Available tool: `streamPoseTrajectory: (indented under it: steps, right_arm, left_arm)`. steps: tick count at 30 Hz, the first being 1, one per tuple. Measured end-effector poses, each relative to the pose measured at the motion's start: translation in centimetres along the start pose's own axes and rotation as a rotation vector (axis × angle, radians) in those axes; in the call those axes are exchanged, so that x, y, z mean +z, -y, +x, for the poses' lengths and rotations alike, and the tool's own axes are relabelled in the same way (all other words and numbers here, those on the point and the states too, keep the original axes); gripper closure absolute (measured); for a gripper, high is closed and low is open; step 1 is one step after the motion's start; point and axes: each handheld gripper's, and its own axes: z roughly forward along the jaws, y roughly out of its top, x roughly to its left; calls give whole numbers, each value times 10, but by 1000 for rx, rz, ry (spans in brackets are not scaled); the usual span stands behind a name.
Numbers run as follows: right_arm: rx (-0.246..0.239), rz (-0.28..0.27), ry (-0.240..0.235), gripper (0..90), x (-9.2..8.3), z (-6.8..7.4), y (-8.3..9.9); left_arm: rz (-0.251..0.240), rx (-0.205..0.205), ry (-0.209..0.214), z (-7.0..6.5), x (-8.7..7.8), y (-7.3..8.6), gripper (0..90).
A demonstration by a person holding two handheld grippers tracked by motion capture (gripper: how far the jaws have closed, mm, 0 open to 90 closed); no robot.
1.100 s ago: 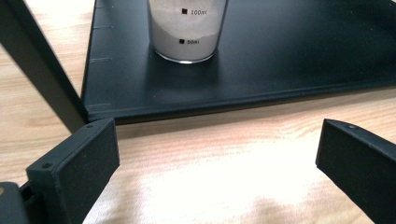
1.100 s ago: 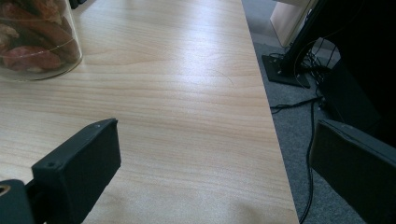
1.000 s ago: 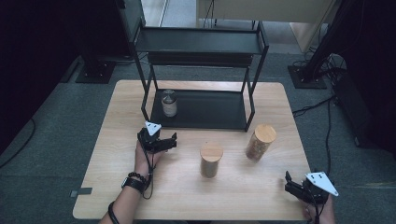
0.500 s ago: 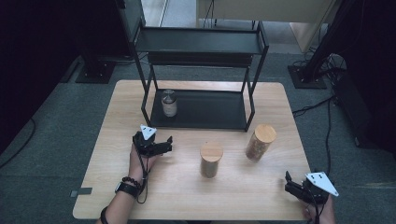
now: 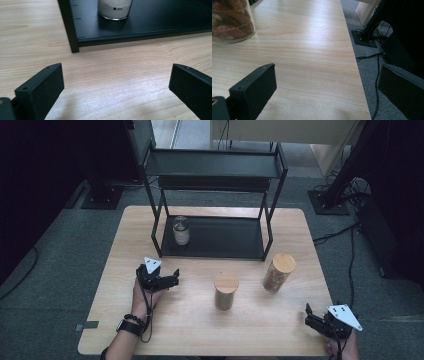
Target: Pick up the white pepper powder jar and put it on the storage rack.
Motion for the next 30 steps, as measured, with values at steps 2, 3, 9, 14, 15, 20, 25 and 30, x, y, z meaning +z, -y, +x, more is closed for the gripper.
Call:
streamPoseTrajectory:
  steps: [2, 3, 9, 14, 15, 20, 25, 30]
  right_arm:
    - [-1, 0, 1, 19, 0, 0, 0]
    - [0, 0, 1, 19, 0, 0, 0]
    - [-1, -3, 3, 19, 0, 0, 0]
    - [-1, -2, 5, 18, 0, 0, 0]
    - [-1, -2, 5, 19, 0, 0, 0]
    - [-2, 0, 6, 19, 0, 0, 0]
    - [-3, -1, 8, 19, 0, 0, 0]
    - [-4, -1, 8, 18, 0, 0, 0]
  left_arm:
    - [3, -3, -3, 2, -1, 1, 9]
    - [3, -4, -4, 3, -2, 1, 9]
    - [-5, -4, -11, 7, -8, 5, 9]
    - [-10, -7, -13, 10, -13, 8, 9]
    - [-11, -8, -13, 11, -15, 9, 9]
    - [-16, -13, -16, 14, -20, 12, 9]
    - [-18, -13, -19, 18, -25, 15, 9]
    - [-23, -25, -22, 21, -31, 18, 9]
